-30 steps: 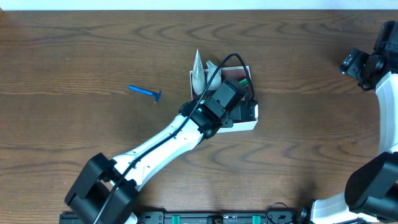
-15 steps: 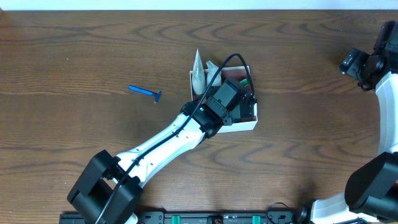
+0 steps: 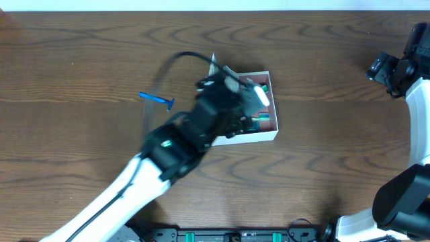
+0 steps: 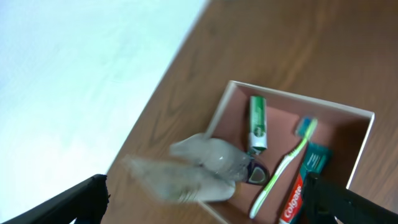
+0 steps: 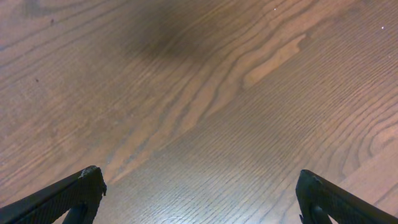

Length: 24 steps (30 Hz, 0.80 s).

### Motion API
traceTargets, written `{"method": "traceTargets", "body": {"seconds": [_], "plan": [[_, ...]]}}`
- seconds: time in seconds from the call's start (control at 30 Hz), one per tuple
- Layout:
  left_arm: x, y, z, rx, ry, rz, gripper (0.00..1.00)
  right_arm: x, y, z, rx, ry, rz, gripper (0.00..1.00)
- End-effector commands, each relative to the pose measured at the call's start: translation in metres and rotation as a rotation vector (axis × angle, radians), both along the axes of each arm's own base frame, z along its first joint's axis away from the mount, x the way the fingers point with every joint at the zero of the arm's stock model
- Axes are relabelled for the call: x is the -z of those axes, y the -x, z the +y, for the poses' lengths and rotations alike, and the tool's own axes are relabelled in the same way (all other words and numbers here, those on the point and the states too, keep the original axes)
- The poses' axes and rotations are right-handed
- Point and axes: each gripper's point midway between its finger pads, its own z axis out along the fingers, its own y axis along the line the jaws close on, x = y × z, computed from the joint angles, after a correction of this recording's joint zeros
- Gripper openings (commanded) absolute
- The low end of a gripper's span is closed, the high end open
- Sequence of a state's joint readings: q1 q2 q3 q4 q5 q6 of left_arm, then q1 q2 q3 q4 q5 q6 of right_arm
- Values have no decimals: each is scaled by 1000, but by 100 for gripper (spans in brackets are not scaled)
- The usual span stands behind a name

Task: Pack container
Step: 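Lower the toothbrush into the box and open the left gripper, then withdraw the left gripper and reach to the blue razor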

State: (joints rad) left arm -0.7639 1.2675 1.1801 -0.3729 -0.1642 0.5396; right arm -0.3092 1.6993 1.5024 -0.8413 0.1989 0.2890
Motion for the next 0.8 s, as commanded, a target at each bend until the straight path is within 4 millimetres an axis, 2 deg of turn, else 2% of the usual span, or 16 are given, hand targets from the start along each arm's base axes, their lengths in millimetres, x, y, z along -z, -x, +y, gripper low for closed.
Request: {"method": "traceTargets", "body": {"seconds": [0.0,0.17,0.27,0.37,0.5,0.63,0.77], "plan": [[-18,-7,36,-198,195,58,98,-4,0,-3,23,4,-12,99],[-35,-26,99,-482,442,100,98,-4,0,-3,23,4,-12,99],[-31,-38,139,-711,675,183,98,-4,0,-3,23,4,-12,99],[-18,-36,154,-770,715,259,98,-4,0,-3,23,4,-12,99],[-8,-43,172,-835,700,264,98,-4,0,-3,23,4,-12,99],[0,-64,198,-934,722,225,98,-4,0,-3,23,4,-11,99],[23,-92,226,-1090,843,245,98,-4,0,-3,23,4,-12,99]]}}
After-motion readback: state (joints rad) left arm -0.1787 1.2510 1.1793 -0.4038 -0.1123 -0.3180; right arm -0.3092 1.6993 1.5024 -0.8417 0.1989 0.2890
